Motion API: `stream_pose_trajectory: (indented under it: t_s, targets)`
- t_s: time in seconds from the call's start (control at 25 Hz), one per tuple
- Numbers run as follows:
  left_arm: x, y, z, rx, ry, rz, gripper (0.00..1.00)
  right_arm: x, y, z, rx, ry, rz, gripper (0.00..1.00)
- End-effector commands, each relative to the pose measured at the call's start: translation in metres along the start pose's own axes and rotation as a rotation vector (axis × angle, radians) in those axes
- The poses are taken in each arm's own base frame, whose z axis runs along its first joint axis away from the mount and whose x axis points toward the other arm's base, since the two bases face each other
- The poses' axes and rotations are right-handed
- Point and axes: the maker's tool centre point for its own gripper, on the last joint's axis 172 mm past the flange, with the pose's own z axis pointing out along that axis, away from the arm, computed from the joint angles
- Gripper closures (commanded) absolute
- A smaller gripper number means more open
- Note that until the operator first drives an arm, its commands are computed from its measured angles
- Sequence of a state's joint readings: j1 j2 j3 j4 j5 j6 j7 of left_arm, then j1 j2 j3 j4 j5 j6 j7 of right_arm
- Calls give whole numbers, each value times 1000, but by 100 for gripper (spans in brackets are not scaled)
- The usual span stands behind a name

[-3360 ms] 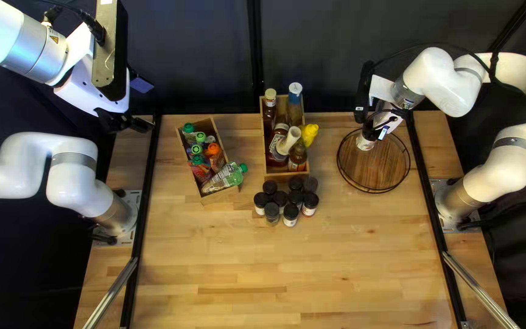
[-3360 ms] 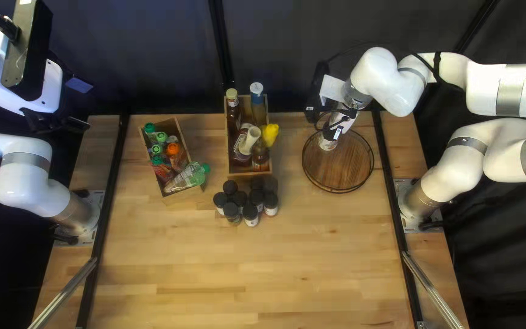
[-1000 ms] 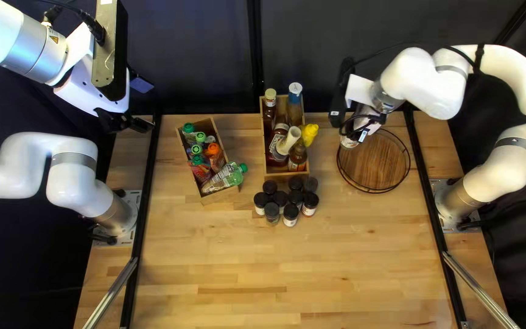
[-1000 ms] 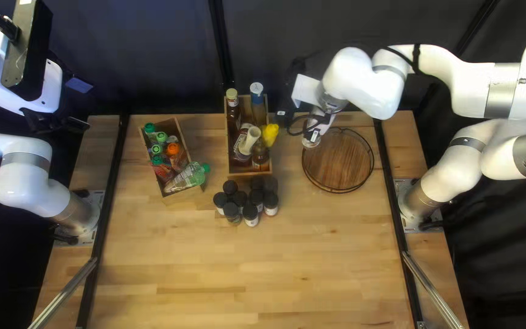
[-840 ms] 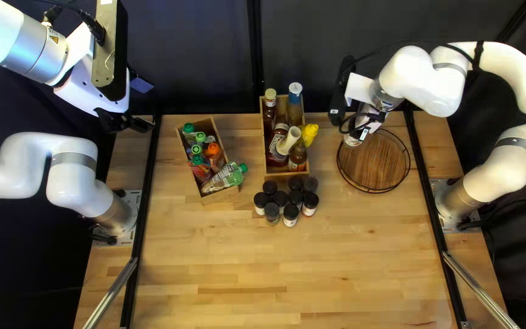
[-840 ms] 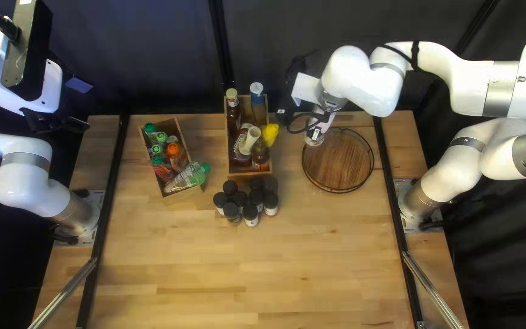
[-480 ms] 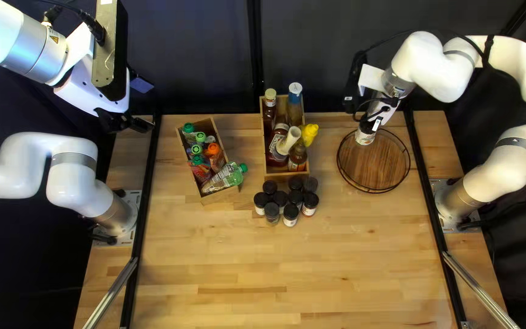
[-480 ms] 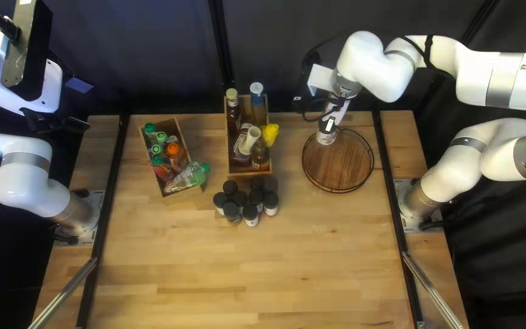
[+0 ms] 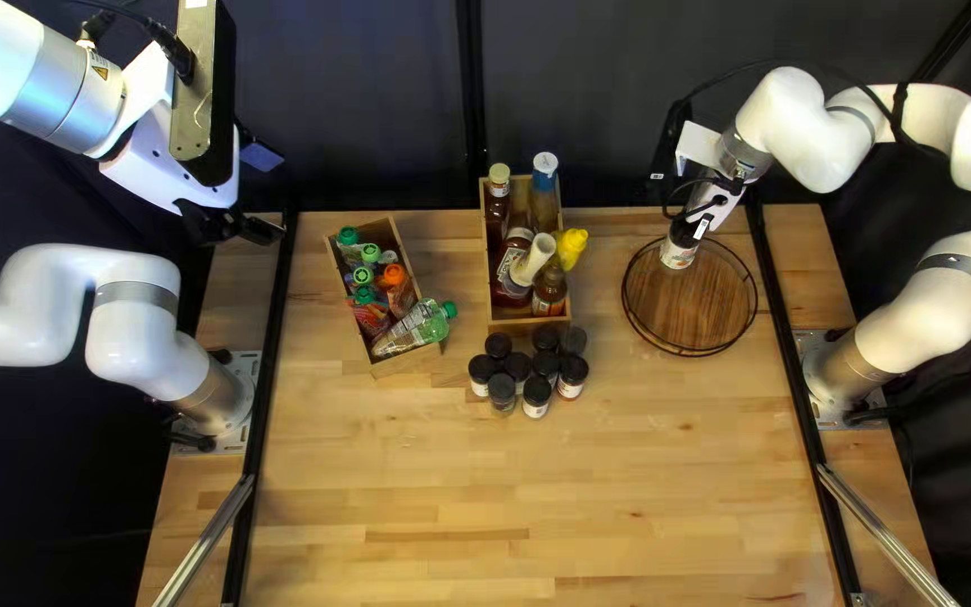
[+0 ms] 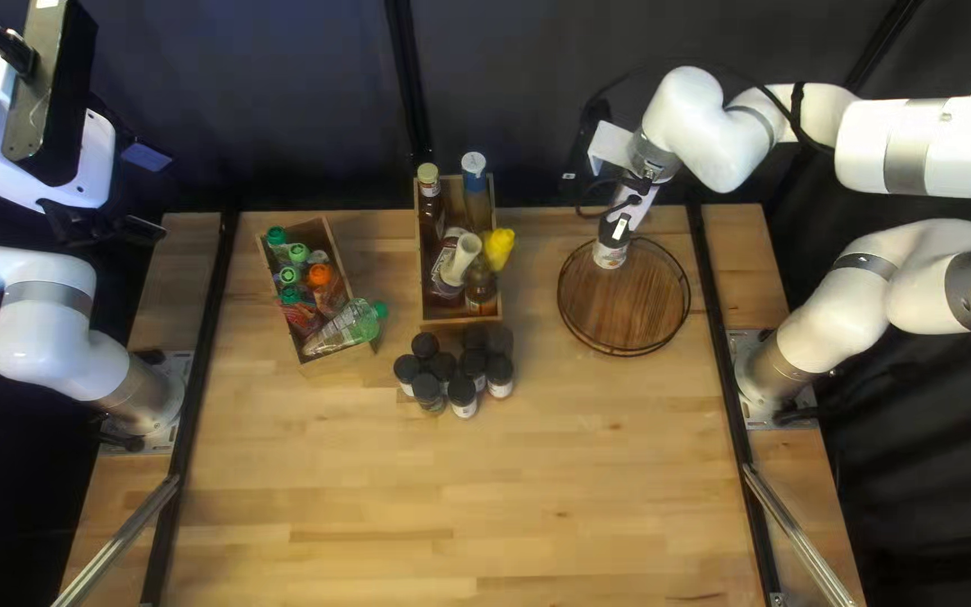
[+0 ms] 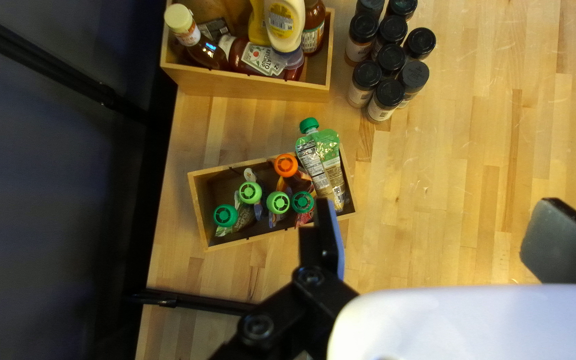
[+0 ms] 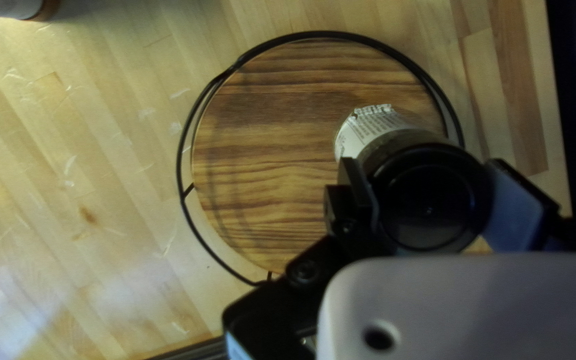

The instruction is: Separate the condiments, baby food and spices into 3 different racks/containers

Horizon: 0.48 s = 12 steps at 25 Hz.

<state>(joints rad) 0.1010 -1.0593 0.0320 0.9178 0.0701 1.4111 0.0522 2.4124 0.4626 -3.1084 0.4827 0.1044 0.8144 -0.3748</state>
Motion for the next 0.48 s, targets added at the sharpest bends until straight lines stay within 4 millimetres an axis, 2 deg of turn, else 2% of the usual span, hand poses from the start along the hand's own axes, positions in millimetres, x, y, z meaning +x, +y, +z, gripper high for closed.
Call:
stream_pose_trajectory:
  t_s: [0.04,0.16,0.2,0.24,0.28,0.32,0.36,0.48]
  targets:
    - [0,0,0,0,0,0,0,0,0,0,0,0,0,100]
    - [0,0,0,0,0,0,0,0,0,0,0,0,0,100]
    - [0,0,0,0,0,0,0,0,0,0,0,0,0,87]
    - [0,0,0,0,0,0,0,0,0,0,0,0,0,50]
    - [0,0,0,0,0,0,0,0,0,0,0,0,0,23]
    - [0,0,0,0,0,0,0,0,0,0,0,0,0,4]
    - [0,0,0,0,0,0,0,0,0,0,0,0,0,0]
    - [0,0,0,0,0,0,0,5,-3,5,-7,51,23,0]
